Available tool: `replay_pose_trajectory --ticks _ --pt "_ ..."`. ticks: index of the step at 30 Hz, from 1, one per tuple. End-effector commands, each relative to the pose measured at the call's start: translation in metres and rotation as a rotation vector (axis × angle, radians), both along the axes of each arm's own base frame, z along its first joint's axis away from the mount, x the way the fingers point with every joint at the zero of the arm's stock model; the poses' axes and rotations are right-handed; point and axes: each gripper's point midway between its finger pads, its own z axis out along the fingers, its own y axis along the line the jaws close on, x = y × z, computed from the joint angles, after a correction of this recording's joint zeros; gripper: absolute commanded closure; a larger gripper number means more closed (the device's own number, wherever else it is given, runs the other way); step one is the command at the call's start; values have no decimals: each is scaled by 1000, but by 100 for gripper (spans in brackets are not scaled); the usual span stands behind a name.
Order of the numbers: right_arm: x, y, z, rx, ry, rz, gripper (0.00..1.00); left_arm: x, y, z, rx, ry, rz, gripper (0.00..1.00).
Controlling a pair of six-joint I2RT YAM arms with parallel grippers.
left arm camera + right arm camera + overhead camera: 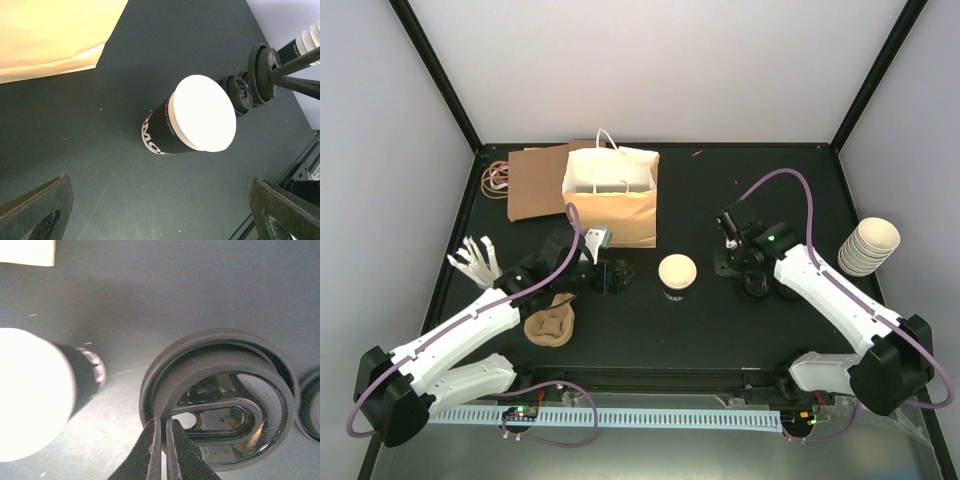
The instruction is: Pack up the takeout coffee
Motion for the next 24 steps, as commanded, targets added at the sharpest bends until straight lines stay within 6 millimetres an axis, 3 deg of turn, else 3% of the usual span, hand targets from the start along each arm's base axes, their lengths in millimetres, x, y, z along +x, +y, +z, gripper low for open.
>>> replay_pose_trajectory --ticks 1,7,15,24 --pt "-13 34 27 108 -23 162 95 7 0 5 -11 -15 24 1" --pt "-31 65 40 167 -15 306 94 12 5 -4 -12 16 70 1" --pt "-45 106 43 117 1 437 94 12 -11 -8 -45 56 6 1" --pt "-40 122 37 64 19 475 94 14 -19 -12 -56 96 -25 4"
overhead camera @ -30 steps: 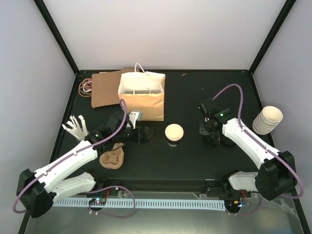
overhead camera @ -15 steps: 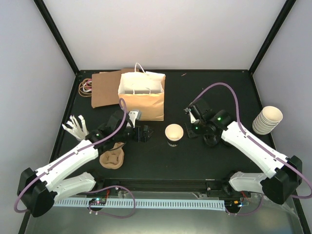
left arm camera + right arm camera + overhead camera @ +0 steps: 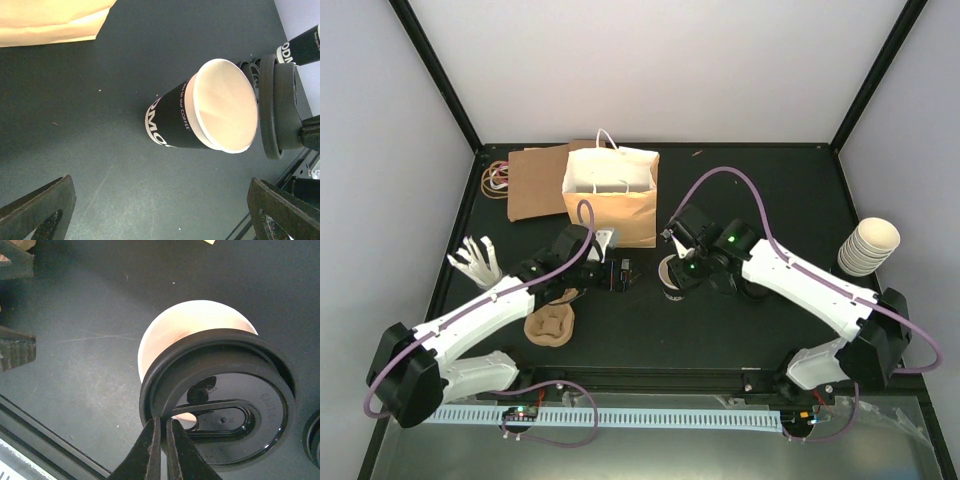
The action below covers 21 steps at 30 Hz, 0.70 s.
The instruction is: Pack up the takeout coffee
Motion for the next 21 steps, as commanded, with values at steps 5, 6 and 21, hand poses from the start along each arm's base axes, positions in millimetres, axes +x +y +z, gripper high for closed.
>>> replay_pose_trajectory --ticks 5,6,21 --pt "3 7 0 -44 -10 37 94 6 -9 19 -62 -31 -16 4" --pt "3 8 -1 -44 -10 39 94 7 -9 18 -62 -30 -15 4" --pt "6 25 -13 -90 9 85 94 7 -13 11 -70 -13 -36 20"
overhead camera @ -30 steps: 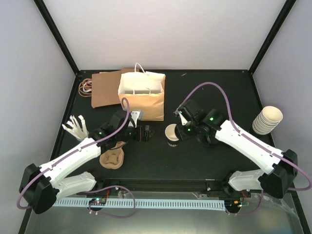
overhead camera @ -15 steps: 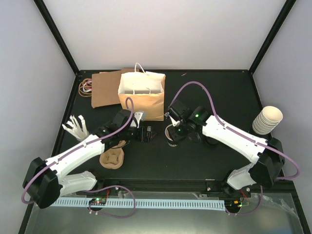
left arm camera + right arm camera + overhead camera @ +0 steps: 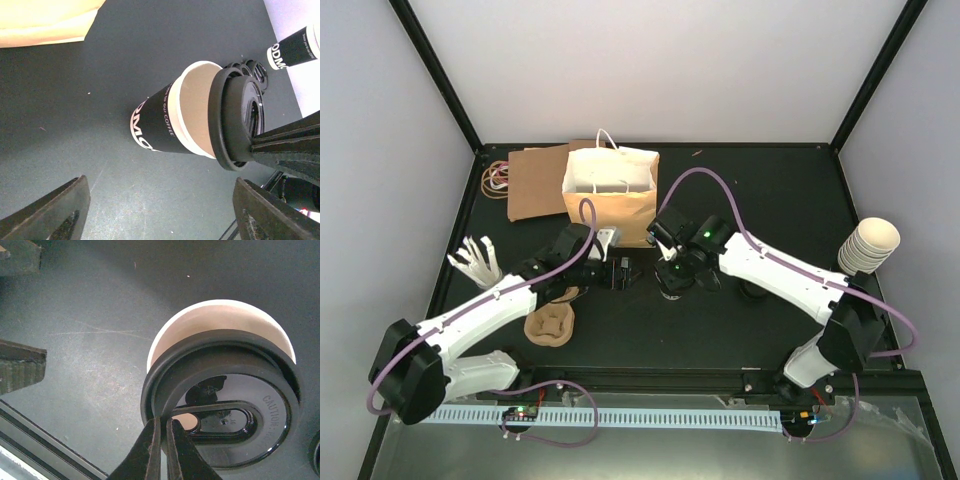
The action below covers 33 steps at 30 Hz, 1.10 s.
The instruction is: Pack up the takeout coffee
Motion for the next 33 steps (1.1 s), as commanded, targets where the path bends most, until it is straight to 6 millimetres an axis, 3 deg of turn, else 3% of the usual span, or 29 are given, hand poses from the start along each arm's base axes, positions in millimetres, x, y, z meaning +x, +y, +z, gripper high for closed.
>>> replay_pose_trajectory --ticks 1,14,33 --pt "4 5 6 -10 -28 23 94 4 -7 10 -46 -16 -18 22" --pt "12 -10 9 -99 -70 5 94 7 -9 4 -41 -11 -17 29" --pt "18 7 5 -98 -52 44 94 14 -13 -6 -44 6 -16 40"
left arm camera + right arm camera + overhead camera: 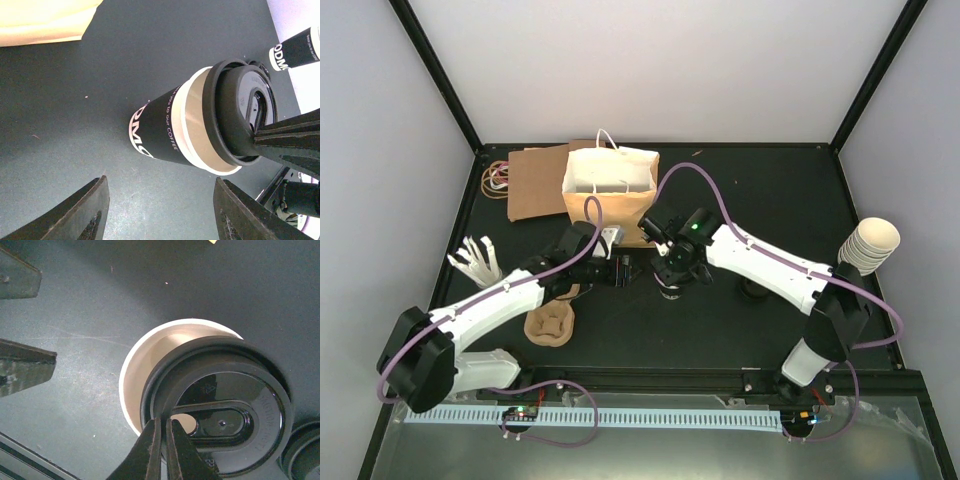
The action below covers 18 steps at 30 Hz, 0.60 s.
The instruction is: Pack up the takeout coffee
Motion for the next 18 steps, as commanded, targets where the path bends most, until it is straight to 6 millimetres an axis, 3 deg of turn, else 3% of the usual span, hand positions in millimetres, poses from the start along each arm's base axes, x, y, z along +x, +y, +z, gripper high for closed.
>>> replay_pose_trajectory --ticks 1,18 --pt "3 8 9 16 -19 24 94 5 -5 4 -31 -16 -9 41" --pt "1 10 16 17 -25 33 91 9 -6 2 -30 -15 -6 45"
